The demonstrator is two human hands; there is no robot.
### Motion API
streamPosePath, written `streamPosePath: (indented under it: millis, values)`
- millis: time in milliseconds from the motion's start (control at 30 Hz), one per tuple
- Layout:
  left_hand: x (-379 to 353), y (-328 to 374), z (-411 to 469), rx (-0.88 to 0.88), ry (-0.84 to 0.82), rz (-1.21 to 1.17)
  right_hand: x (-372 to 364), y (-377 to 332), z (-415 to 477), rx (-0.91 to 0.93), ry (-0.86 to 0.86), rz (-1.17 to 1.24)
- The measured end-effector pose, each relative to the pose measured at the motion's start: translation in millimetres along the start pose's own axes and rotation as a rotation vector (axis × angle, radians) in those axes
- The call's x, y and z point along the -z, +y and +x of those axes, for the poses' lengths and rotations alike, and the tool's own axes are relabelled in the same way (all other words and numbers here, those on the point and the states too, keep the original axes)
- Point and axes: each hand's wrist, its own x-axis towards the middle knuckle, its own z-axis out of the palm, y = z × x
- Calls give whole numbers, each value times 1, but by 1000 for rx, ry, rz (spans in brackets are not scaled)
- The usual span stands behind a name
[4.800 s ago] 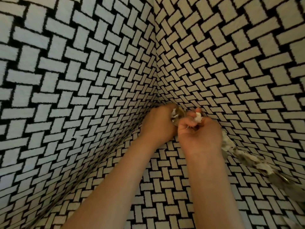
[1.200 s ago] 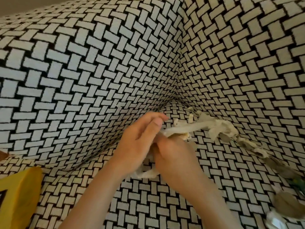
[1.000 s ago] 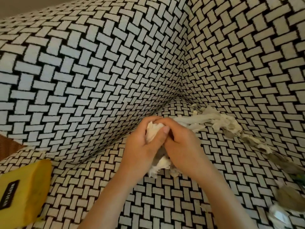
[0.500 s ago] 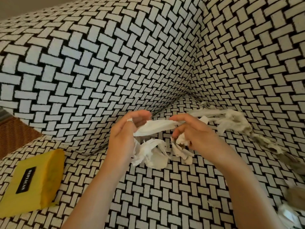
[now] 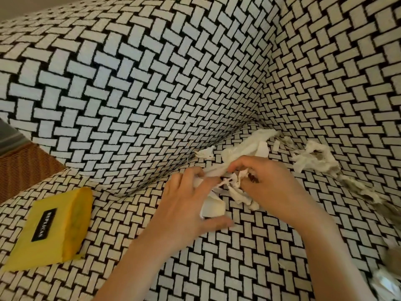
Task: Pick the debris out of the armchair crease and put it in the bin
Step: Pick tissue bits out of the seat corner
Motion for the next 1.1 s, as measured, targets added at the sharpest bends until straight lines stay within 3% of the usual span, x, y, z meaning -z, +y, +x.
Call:
streamPosePath:
  millis: [67,167,233,333,433,567,667,833,967,1100]
  values:
    - [-9,-2,4,-35,154,-72,-1,1,1,24,-4,-54]
    - [-12,-4,7,-67,237,-187,-2,1,2,60,-4,-102]
    - [-4,1,7,8,202,-387,-1,-1,1,76,28,-84]
    - [9,2,9,157,185,-871,3,-3,-2,108,27,-61]
    - [17,-5,15,264,243,-1036,9,-6,-7,165,-68,-98]
    - [25,-11,18,283,233,-1070,17,-9,-15,185,-226,-177]
    - [29,-7,22,344,215,-1028,3,-3,-11,136,-244,-320]
    - [30,-3,44,562,192,-1131,-18,8,7,67,-48,-318]
    - [25,-7,46,404,233,-976,-24,7,11,191,161,-349]
    - [30,-17,47,249,254,-663,-26,8,16,168,324,-279]
